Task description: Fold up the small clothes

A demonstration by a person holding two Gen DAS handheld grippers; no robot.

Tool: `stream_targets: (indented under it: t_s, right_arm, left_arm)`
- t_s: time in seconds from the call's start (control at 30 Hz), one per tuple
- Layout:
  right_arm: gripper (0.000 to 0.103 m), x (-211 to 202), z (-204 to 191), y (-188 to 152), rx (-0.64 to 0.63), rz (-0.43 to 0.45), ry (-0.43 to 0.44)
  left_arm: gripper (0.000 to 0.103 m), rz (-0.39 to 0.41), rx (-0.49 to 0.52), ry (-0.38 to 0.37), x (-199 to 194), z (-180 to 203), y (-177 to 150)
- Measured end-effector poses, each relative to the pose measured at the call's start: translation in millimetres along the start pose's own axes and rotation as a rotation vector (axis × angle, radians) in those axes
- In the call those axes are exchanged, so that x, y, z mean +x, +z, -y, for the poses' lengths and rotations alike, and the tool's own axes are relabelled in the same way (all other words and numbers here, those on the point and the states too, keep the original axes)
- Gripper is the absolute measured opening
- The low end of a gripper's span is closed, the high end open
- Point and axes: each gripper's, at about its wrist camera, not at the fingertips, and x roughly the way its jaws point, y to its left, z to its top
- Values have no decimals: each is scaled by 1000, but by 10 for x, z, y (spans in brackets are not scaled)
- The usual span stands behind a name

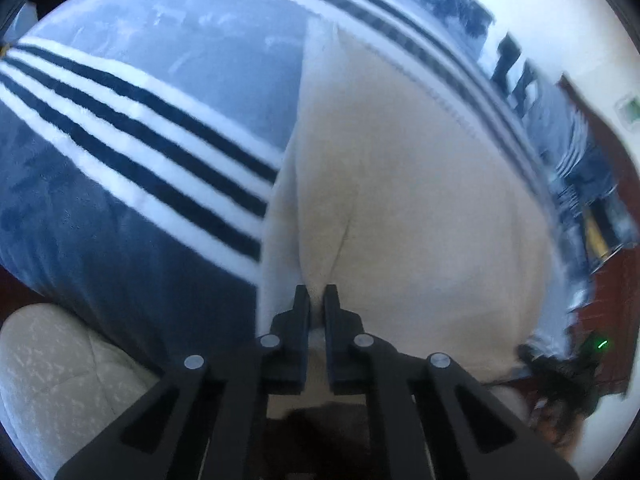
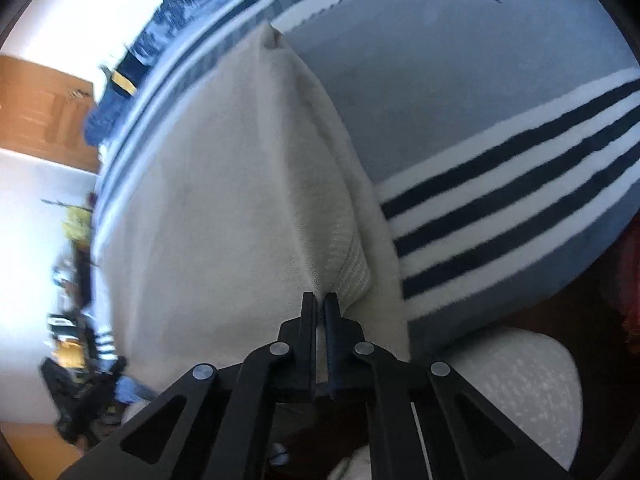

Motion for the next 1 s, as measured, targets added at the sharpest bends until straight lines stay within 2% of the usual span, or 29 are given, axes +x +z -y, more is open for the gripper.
stream_targets:
  t_s: [0.07,0.17,0.23,0.27,0.3,0.33,0.4,0.47,0.53,0.6,0.67,0.77,0.93,1.0]
  right_arm:
    - [6,106,45,32,29,-41,24]
    - [9,-34,-82,1,-7,-25,27]
    - [32,-218,-244,-69,-64,5,9]
    - [48,-304,-310,-106,-87,26,12]
    - [53,-437,-410,-162,-123,59,26]
    - [57,-542,-506,-215,-157,79,41]
    - [60,-739,-732,-324,-208,108,71]
    - [64,-908,-911,-418,-254,147,90]
    - [71,-1123,-1126,-546,-312,208,98]
    - [71,-1287,-1339,-643,-362,267,85]
    - [73,-1426,-1497,-752,-402,316,67]
    - [76,-1572,-1759,-924,-428,395,51]
    - [77,-1639,-2012,-1090,-466,398,120]
    - [77,-1649,-2075,-1119,-465,403,121]
  left_arm:
    - [22,-6,7,35,29,-6,-49]
    - [25,35,34,10,-145,-2,-114]
    - [37,68,68,10,-324,-2,-177]
    - [47,92,71,9,-421,-14,-209]
    - [54,114,68,3,-505,-30,-229]
    - [57,144,62,-7,-601,-25,-253]
    - [65,181,55,-17,-714,41,-217]
    - [65,217,84,-17,-892,78,-280]
    - [66,267,128,20,-1075,158,-357]
    - [72,318,142,59,-1263,173,-462]
    - [73,350,153,84,-1410,216,-534]
    - [74,358,195,60,-1559,242,-610]
    - [75,398,230,91,-1721,317,-700]
    - [75,399,219,74,-1774,284,-710]
